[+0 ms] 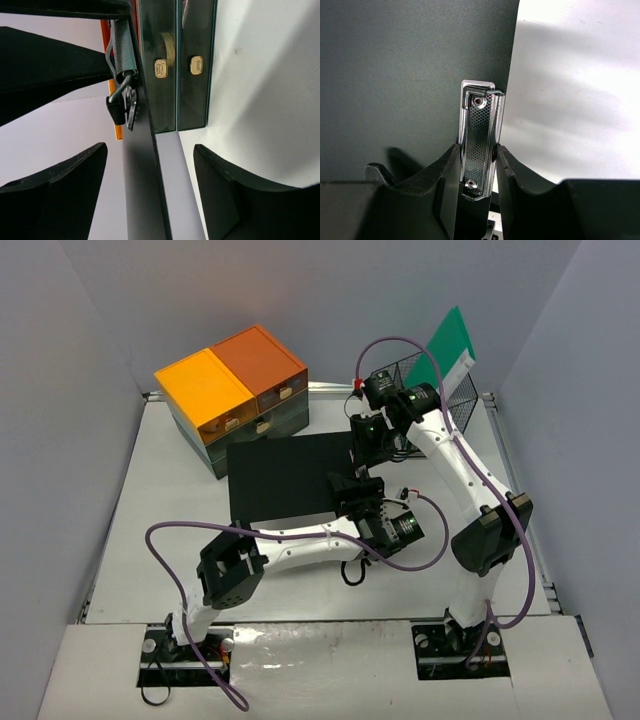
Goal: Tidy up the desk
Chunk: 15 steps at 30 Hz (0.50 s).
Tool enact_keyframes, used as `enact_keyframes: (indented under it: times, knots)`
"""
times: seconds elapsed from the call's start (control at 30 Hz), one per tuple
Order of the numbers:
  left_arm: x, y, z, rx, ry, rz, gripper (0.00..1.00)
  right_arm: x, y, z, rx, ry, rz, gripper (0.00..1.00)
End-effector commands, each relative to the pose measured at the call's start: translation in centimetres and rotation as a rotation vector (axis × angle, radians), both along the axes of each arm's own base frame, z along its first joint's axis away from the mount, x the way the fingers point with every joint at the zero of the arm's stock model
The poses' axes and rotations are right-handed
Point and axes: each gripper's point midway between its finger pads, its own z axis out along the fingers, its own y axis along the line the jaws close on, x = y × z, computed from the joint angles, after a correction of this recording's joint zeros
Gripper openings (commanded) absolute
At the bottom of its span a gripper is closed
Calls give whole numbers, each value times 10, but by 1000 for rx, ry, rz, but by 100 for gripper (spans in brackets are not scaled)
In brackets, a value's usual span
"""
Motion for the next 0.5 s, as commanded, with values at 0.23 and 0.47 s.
enact_keyframes:
  times: [0.23, 0.47]
  knots:
    - [-5, 26, 56, -39, -96, 50, 0, -8, -7, 32, 26, -73, -7, 0]
    - [-16, 29, 60, -55, -86, 41, 28, -5, -7, 35, 30, -81, -10, 0]
